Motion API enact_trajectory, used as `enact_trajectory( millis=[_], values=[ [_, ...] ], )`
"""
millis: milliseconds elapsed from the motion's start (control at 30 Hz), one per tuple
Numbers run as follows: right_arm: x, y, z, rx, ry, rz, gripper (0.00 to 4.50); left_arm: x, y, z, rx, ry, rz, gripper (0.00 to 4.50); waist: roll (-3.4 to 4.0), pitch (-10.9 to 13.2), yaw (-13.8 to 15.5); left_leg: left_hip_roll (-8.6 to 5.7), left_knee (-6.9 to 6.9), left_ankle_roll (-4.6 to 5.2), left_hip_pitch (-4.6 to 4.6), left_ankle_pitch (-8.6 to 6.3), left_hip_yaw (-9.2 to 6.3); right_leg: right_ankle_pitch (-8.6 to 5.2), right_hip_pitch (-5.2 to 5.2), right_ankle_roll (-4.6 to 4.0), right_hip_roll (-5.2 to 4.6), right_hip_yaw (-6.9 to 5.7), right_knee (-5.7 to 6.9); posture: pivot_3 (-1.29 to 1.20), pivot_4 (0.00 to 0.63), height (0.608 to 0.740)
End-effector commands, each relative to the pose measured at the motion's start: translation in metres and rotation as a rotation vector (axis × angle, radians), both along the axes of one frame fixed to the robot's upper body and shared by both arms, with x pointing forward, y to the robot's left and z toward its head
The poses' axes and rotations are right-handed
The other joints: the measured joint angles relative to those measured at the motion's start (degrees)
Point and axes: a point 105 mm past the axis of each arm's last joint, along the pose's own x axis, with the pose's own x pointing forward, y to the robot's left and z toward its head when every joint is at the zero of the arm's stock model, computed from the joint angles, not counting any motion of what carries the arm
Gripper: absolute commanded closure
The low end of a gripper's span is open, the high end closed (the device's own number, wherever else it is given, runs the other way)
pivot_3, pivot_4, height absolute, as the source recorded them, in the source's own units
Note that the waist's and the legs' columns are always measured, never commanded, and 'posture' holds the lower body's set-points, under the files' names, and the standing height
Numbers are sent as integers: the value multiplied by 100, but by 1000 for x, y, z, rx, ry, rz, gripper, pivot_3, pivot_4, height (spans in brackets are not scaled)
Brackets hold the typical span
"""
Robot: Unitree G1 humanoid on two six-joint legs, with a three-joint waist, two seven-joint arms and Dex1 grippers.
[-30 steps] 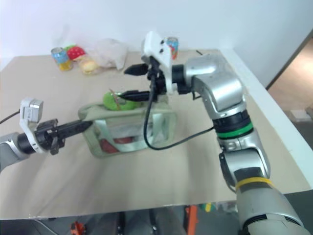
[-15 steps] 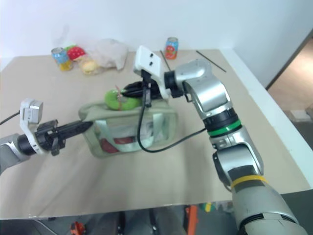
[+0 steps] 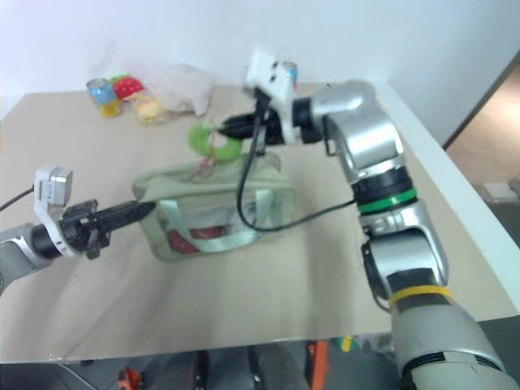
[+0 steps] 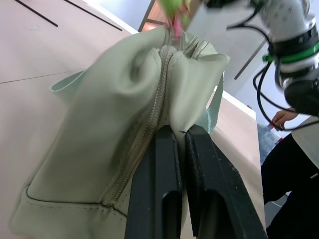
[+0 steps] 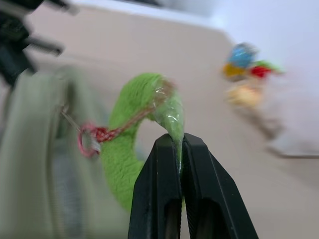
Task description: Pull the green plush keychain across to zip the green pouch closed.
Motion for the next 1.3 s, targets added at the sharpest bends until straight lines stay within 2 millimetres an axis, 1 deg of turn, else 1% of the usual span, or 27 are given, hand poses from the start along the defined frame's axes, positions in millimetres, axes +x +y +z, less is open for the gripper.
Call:
enact_trajectory(
  millis=[33,100,133,200,267,400,433,500,533,567,600,633,667,733,767,833,900,1000,1067,1100,1133,1200,1233,1300],
  values=[
    [-5,-37,44,74,-109,-76,4457,0,-4,1,4,-13,-14,4500,0,0,15,-1,0,0,-2,0,0,0,0,0,-1,0,-1,0,150,740],
    [-4,-54,48,58,-132,-134,4457,0,-4,0,2,-13,-16,4500,0,0,29,-6,0,1,-6,-1,-2,-1,0,1,-7,-2,-5,0,150,740],
    [-2,-66,46,34,-142,-176,4457,0,-5,0,1,-13,-18,4500,0,0,26,-8,0,1,-6,-1,-1,-1,0,1,-9,0,-5,0,150,740],
    [2,-92,38,-37,-159,-278,4457,-1,-6,0,-1,-12,-21,4500,0,0,27,-11,1,1,-7,-1,3,0,-2,1,-13,5,-5,0,150,740],
    [3,-112,31,-99,-171,-352,4457,-1,-6,-1,-3,-11,-22,4500,-2,-1,39,-12,1,1,-8,-1,1,-1,0,3,-13,2,-6,0,150,740],
    [5,-165,13,-261,-213,-557,4457,-4,-5,-1,-2,-8,-18,4500,0,0,23,-14,0,2,-8,-1,7,-2,-1,4,-12,9,-6,0,150,740],
    [5,-175,8,-284,-211,-595,4457,-5,-5,-1,-2,-8,-18,4500,1,1,13,-12,0,2,-8,-1,8,-2,-1,4,-10,9,-5,0,150,740],
    [6,-187,-14,-347,-175,-645,4457,-6,-5,-2,-4,-7,-15,4500,1,1,-4,-10,-4,1,-10,-1,12,-2,-1,4,-6,13,-3,0,150,740],
    [6,-188,-29,-378,-152,-644,4457,-7,-4,-2,-5,-7,-14,4500,1,1,-9,-7,-8,1,-11,-1,12,-2,1,4,-2,13,-2,0,150,740],
    [4,-179,-49,-398,-115,-607,4457,-8,-4,-2,-6,-5,-13,4500,0,0,-12,-4,-8,1,-13,0,11,-2,2,4,2,12,-2,0,150,740],
    [0,-164,-72,-401,-70,-547,4457,-8,-4,-3,-5,-3,-11,4500,0,0,-15,0,-10,0,-13,0,10,-2,4,4,7,12,0,0,150,740],
    [-6,-149,-90,-399,-36,-488,4457,-9,-3,-3,-5,-1,-11,4500,0,-2,-19,2,-11,0,-10,0,7,-3,7,3,10,11,1,0,150,740],
    [-11,-136,-104,-387,-8,-447,4457,-9,-3,-4,-5,2,-11,4500,0,-2,-29,5,-15,-1,-7,1,5,-3,10,2,14,10,2,0,150,740],
    [-16,-120,-120,-355,28,-410,4457,-10,-3,-4,-6,7,-14,4500,4,0,-57,13,-14,-6,-1,5,7,-3,10,2,24,13,12,0,150,740],
    [-15,-115,-129,-337,52,-417,4457,-9,-3,-3,-6,9,-14,4500,8,3,-66,15,-14,-11,3,9,5,-1,9,4,28,12,20,0,150,740],
    [-14,-110,-145,-367,72,-403,4457,-8,-2,-2,-4,13,-10,4500,10,4,-69,16,-16,-32,9,24,2,6,8,6,32,10,25,0,150,740],
    [-15,-109,-149,-378,78,-392,4457,-6,0,0,-9,17,0,4500,9,3,-65,15,-14,-25,43,31,-5,12,11,10,32,4,25,0,150,740],
    [-8,-116,-141,-380,55,-417,4457,2,7,3,-37,37,57,4500,7,2,-76,14,-12,-24,57,32,1,14,23,12,33,11,24,0,150,740],
    [-3,-116,-132,-331,48,-440,4457,6,12,3,-40,48,92,4500,7,2,-86,14,-13,-23,57,31,2,14,23,12,34,12,24,0,150,740],
    [-2,-114,-125,-282,65,-444,3834,7,14,3,-36,51,108,4500,7,2,-93,14,-14,-23,57,31,2,14,22,12,34,13,24,0,150,740],
    [-3,-113,-120,-250,79,-432,3486,8,16,3,-34,54,117,4500,7,2,-100,14,-15,-22,56,31,3,14,22,11,34,14,24,0,150,740],
    [-6,-113,-109,-171,112,-415,2850,11,20,3,-44,68,144,3745,7,2,-99,15,-18,-21,51,30,1,13,22,9,37,13,24,0,150,740],
    [-5,-116,-103,-135,120,-429,2455,12,21,6,-52,66,146,3432,7,2,-91,15,-19,-21,52,30,-4,12,22,7,37,9,24,0,150,740],
    [-6,-126,-96,-79,152,-445,1833,11,21,13,-60,44,147,2824,6,2,-86,15,-19,-21,50,30,-6,11,20,6,36,8,23,0,150,740]
  ],
)
